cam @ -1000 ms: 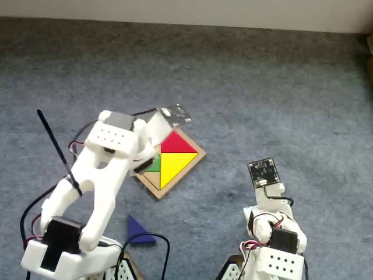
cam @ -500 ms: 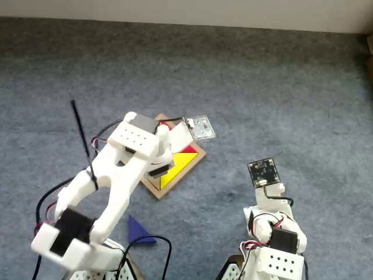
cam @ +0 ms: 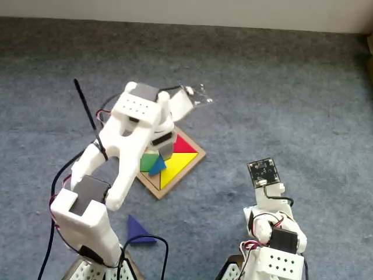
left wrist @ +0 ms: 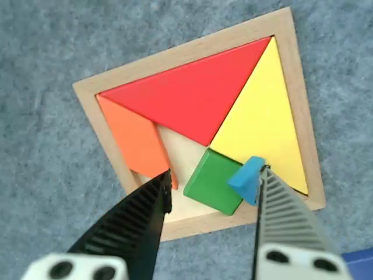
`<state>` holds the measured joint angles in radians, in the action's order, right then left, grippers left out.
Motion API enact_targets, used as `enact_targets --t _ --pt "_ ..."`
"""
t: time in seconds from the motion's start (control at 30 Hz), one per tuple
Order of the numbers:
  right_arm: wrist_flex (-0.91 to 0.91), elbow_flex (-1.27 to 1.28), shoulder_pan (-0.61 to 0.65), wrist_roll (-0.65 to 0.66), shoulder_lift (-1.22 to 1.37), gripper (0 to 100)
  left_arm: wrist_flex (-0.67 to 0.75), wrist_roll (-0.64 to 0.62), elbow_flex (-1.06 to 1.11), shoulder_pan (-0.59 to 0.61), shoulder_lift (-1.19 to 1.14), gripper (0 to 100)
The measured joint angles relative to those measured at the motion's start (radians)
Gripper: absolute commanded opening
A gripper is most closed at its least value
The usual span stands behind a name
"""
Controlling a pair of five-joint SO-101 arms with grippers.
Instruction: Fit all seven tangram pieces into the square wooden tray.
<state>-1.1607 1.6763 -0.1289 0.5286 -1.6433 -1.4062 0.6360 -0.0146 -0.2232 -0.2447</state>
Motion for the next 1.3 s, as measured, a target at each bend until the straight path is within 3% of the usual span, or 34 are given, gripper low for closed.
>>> enact_targets --t 0.33,0.5,0.83,1.1,1.3 --pt "0.000 0.000 0.000 0.000 0.000 9.1 -0.270 -0.038 -0.169 0.005 0.000 16" --pt "0.000 0.000 0.000 0.000 0.000 9.1 -0.299 -0.040 -0.109 -0.003 0.000 13" --pt "0.000 0.000 0.000 0.000 0.000 9.1 0.040 -0.041 0.239 -0.002 0.000 13" --pt "0.000 0.000 0.000 0.000 0.000 9.1 0.201 -0.043 0.250 0.057 -0.006 13" --pt "0.000 0.000 0.000 0.000 0.000 9.1 0.229 -0.044 0.250 0.078 -0.006 13"
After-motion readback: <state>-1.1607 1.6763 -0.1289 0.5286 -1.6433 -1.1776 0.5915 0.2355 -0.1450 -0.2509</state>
